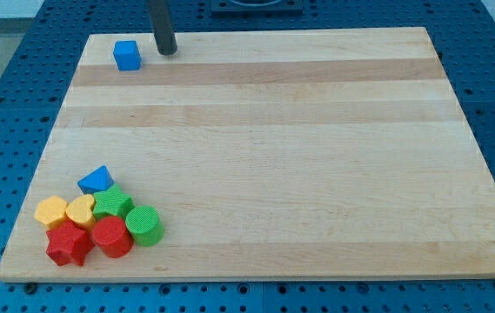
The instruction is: Move the blue cube towards the top right corner of the board
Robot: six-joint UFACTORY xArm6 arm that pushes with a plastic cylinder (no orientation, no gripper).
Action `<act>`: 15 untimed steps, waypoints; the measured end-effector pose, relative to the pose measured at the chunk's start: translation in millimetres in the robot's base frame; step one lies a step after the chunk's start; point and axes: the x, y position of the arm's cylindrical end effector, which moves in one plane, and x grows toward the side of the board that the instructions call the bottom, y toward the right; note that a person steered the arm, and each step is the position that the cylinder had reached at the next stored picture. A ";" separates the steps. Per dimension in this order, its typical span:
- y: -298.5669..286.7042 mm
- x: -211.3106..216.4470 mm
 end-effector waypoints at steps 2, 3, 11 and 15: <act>0.0 4.0; 0.0 7.8; -140.5 15.5; -95.2 -4.5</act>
